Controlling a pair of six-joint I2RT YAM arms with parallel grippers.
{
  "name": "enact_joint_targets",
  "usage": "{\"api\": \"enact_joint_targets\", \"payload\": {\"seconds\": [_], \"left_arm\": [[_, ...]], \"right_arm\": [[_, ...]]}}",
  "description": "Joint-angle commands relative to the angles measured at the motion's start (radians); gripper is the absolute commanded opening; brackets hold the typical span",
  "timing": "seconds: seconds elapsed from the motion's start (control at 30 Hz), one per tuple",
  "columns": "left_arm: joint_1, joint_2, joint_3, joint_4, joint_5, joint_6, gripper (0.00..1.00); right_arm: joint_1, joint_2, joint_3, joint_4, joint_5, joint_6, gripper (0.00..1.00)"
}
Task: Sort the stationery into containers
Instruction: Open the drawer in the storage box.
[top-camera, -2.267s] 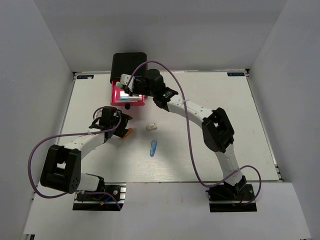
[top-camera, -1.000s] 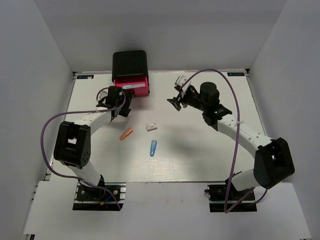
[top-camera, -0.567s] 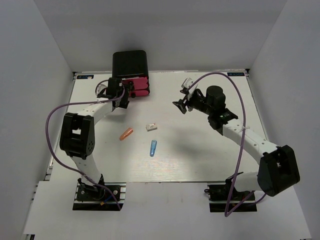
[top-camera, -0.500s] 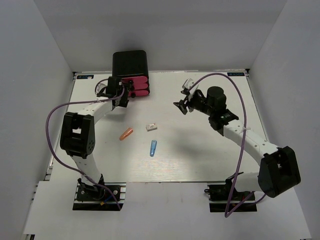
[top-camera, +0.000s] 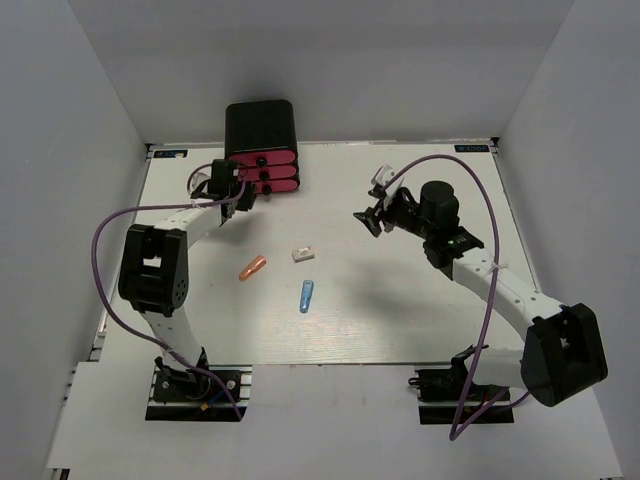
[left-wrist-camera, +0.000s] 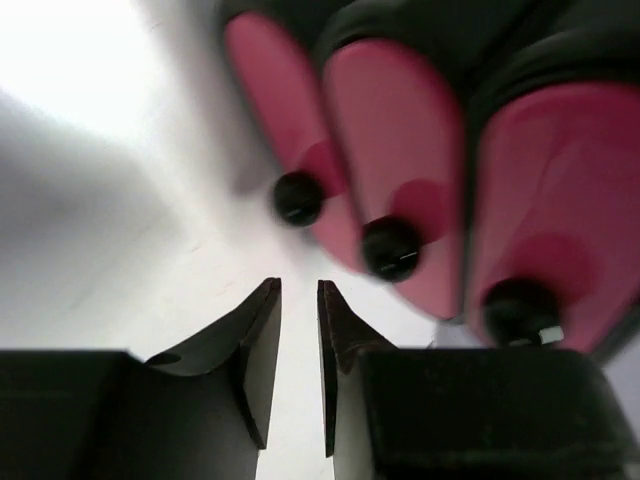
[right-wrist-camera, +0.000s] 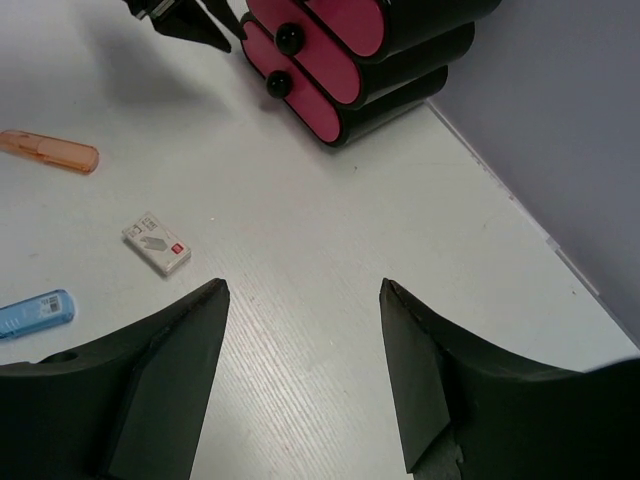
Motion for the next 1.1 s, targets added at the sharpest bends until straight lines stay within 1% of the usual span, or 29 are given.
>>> {"api": "enact_joint_targets", "payload": {"seconds": [0.0,0.07,0.1,0.13,0.2,0.27,0.33,0.4,0.47,0.57,0.63,0.7,0.83,0.93,1.03,1.07], "left_arm": [[0.002,-0.090,-0.105,0.089,0.072,0.056,0.32],[0.002,-0.090,-0.152,0.119,0.073,0.066,0.36],[0.002,-0.090,-0.161,0.133,0.085,0.066,0.45],[0.002,-0.090,-0.162,0.144,0.085,0.066,0.49],[0.002,-0.061,-0.152,0.156,0.100,0.066,0.54],[0.002,-0.027,-0.108,0.165,0.100,0.066,0.63],[0.002,-0.006,-0.062,0.165,0.112,0.066,0.66],[0.002,0.005,-0.042,0.196,0.122,0.066,0.66],[0.002,0.028,-0.042,0.237,0.122,0.076,0.69],[0.002,0.065,-0.001,0.260,0.131,0.076,0.69],[0.002,0.087,0.041,0.235,0.131,0.076,0.69],[0.002,0.111,0.041,0.234,0.131,0.086,0.69],[0.002,0.137,0.050,0.290,0.131,0.086,0.68],[0.002,0.146,0.036,0.337,0.107,0.086,0.61],[0.002,0.146,0.026,0.375,0.082,0.086,0.51],[0.011,0.146,0.026,0.376,0.073,0.086,0.46]], "right_arm": [[-0.005,-0.034,-0.021,0.028,-0.015,0.007,0.68],[-0.010,-0.031,-0.038,0.034,-0.018,0.011,0.68],[-0.007,-0.031,-0.041,0.038,-0.020,0.014,0.68],[-0.007,-0.032,-0.049,0.040,-0.018,0.016,0.68],[-0.007,-0.034,-0.054,0.043,-0.020,0.016,0.68],[-0.010,-0.032,-0.060,0.051,-0.023,0.010,0.68],[-0.012,-0.028,-0.063,0.054,-0.023,0.004,0.68],[-0.016,-0.026,-0.066,0.057,-0.023,0.001,0.68],[-0.016,-0.023,-0.070,0.058,-0.024,-0.001,0.68],[-0.021,-0.022,-0.075,0.065,-0.026,-0.003,0.68],[-0.022,-0.018,-0.075,0.065,-0.025,-0.003,0.68],[-0.025,-0.017,-0.075,0.068,-0.028,-0.003,0.68],[-0.035,-0.008,-0.066,0.068,-0.034,-0.006,0.68],[-0.038,0.001,-0.057,0.069,-0.040,-0.007,0.68],[-0.044,0.006,-0.054,0.069,-0.041,-0.007,0.68],[-0.042,0.006,-0.055,0.068,-0.043,-0.007,0.68]]}}
